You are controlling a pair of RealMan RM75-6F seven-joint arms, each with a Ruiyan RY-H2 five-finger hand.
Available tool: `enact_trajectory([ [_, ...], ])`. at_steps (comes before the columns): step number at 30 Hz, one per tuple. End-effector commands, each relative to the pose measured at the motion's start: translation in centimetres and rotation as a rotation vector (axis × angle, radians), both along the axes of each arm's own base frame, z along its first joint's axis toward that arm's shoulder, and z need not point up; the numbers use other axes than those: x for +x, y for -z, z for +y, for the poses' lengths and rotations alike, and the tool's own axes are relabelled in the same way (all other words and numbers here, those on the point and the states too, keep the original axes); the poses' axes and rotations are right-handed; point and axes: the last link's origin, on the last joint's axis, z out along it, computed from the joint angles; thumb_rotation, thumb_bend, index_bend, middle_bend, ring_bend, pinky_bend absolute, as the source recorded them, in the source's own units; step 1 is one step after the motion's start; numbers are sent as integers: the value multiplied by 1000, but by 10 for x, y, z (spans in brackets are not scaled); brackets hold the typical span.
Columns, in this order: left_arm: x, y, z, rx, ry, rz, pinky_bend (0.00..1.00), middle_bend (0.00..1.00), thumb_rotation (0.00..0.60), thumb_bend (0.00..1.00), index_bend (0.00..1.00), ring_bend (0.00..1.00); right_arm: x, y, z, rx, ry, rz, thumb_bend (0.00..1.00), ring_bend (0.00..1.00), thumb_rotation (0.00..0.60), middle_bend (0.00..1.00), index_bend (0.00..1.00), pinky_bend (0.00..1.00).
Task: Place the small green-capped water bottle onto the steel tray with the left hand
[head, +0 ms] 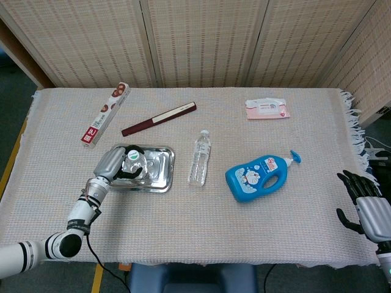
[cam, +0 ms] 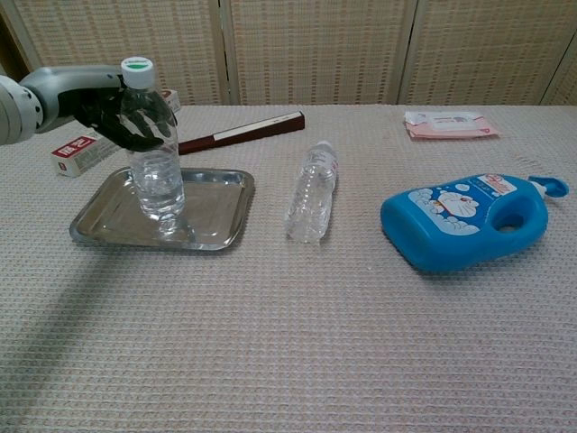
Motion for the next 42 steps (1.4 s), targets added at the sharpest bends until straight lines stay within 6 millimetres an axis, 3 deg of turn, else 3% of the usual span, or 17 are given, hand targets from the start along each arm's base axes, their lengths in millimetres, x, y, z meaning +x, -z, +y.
enact_trajectory([
  [1, -4, 4, 1, -10, -11, 24, 478, 652, 600, 400, 574, 535, 0, 0, 0, -1, -2, 0, 184, 0, 600, 0, 0, 67],
  [5, -8, 5, 3, -6, -24, 44, 459, 616, 600, 398, 549, 518, 0, 0, 0, 0, 0, 1, 184, 0, 600, 0, 0, 67],
  [10, -12, 5, 4, -8, -32, 65, 403, 469, 600, 398, 417, 447, 0, 0, 1, 1, 0, 3, 184, 0, 600, 0, 0, 67],
  [19, -19, 6, 6, -14, -45, 103, 259, 175, 600, 401, 174, 186, 0, 0, 1, 3, -2, 4, 184, 0, 600, 0, 0, 67],
  [25, -22, 6, 7, -24, -68, 102, 183, 48, 600, 398, 64, 65, -1, 1, 1, 8, 0, 9, 184, 0, 600, 0, 0, 67],
  [30, -25, 3, 9, -29, -83, 107, 154, 0, 600, 393, 3, 11, -1, 0, 1, 7, 2, 9, 184, 0, 600, 0, 0, 67],
  [42, -28, 0, 13, -31, -102, 141, 138, 0, 600, 392, 0, 0, -1, 0, 1, 6, 1, 7, 184, 0, 600, 0, 0, 67],
])
